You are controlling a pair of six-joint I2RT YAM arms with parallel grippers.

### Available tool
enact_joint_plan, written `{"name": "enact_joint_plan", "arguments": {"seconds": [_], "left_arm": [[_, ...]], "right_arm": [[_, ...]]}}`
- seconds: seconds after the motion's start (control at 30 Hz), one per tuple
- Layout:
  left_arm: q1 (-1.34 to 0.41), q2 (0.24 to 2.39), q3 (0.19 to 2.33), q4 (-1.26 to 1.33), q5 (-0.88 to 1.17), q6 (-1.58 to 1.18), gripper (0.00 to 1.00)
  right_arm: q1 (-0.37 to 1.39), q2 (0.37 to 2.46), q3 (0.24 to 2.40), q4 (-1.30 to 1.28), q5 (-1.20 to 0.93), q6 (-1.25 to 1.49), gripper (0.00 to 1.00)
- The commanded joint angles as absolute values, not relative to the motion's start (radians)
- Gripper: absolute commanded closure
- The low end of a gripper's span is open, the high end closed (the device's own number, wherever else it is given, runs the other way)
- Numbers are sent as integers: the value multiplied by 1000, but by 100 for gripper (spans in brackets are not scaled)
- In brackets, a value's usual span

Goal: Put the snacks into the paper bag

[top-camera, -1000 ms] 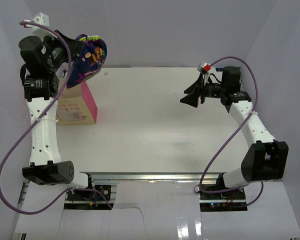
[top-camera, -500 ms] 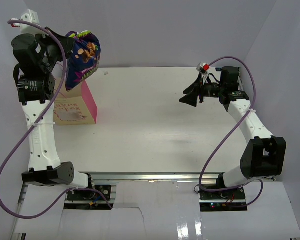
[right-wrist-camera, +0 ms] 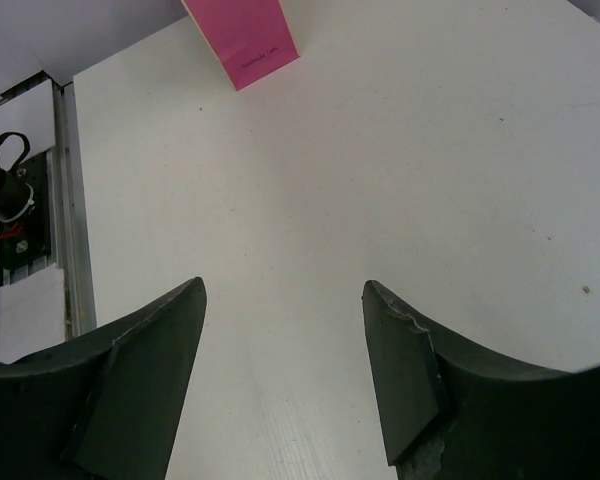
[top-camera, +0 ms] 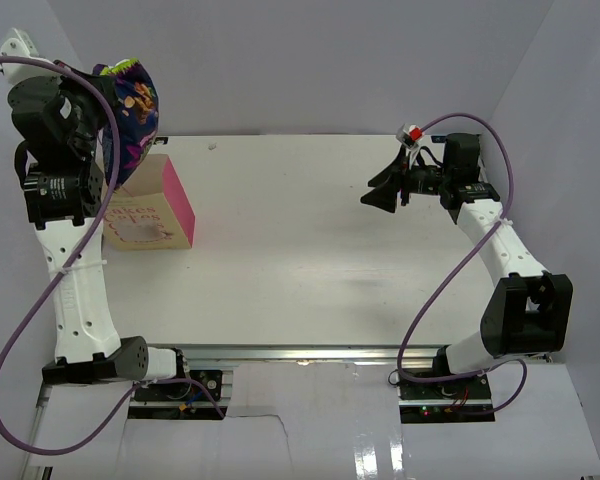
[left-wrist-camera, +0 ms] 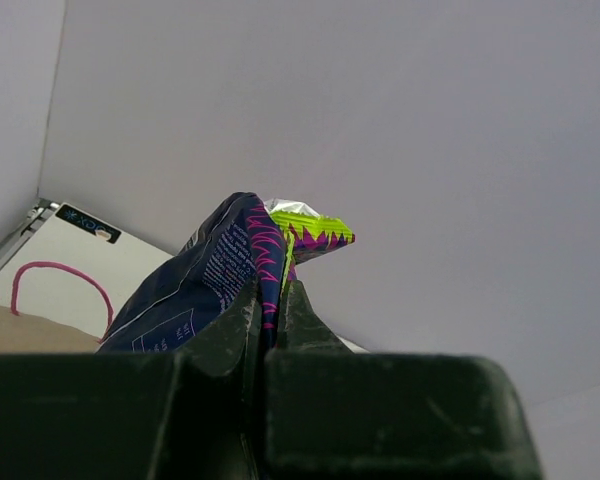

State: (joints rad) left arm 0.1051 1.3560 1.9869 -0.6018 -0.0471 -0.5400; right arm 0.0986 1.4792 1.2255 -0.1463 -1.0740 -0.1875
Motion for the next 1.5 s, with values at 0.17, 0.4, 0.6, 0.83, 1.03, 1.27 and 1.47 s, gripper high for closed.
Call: {"name": "enact_joint_plan", "arguments": {"seconds": [0.17, 0.4, 0.6, 0.83, 1.03, 1.27, 1.47], "left_arm": [[107, 1301, 2077, -411, -28, -542, 100], [107, 1390, 2180, -423, 221, -456, 100], [109, 1402, 2218, -466, 322, -301, 100], [118, 1396, 2204, -462, 426, -135, 100], [155, 1416, 2212, -456, 497, -60, 100], [225, 1428, 2223, -454, 511, -23, 100], [232, 1424, 2214, -477, 472, 27, 100]], "right_arm": [[89, 1466, 1203, -86, -1106, -166, 30], [71, 1454, 1184, -86, -1115, -175, 30], [41, 1450, 1170, -86, -1132, -186, 30], [28, 1476, 1198, -87, -1138, -189, 30], [26, 1502, 1221, -87, -1140, -183, 30], [18, 1532, 1255, -94, -1137, -176, 30], [15, 1566, 1282, -94, -1132, -166, 30]]}}
